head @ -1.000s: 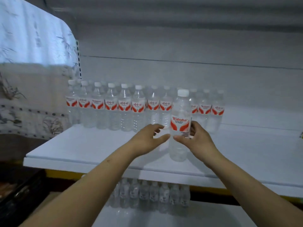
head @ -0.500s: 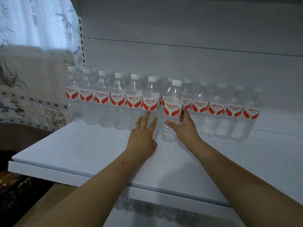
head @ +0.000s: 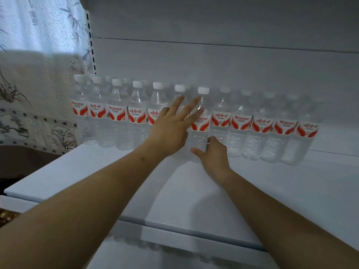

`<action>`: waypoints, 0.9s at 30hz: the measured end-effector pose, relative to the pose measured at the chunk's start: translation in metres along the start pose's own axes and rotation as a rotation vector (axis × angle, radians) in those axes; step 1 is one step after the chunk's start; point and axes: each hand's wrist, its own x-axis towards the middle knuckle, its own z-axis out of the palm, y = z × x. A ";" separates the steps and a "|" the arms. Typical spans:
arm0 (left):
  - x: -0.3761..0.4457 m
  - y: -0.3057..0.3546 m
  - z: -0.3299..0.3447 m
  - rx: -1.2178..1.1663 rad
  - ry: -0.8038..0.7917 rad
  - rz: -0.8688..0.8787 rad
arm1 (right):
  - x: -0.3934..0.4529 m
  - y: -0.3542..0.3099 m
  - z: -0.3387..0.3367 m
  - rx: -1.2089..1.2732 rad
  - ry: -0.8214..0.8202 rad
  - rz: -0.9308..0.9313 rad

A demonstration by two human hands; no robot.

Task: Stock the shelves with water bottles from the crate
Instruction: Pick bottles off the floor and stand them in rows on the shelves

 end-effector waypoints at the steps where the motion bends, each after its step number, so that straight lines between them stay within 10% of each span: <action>1: 0.004 -0.005 -0.001 0.028 -0.023 0.019 | 0.002 0.000 0.003 0.020 0.006 0.000; 14: 0.019 0.005 -0.039 -0.217 -0.239 -0.104 | -0.031 -0.009 -0.024 -0.494 -0.081 0.051; 27: 0.004 0.264 -0.128 -0.949 -0.324 -0.007 | -0.284 0.064 -0.236 -0.366 0.121 -0.021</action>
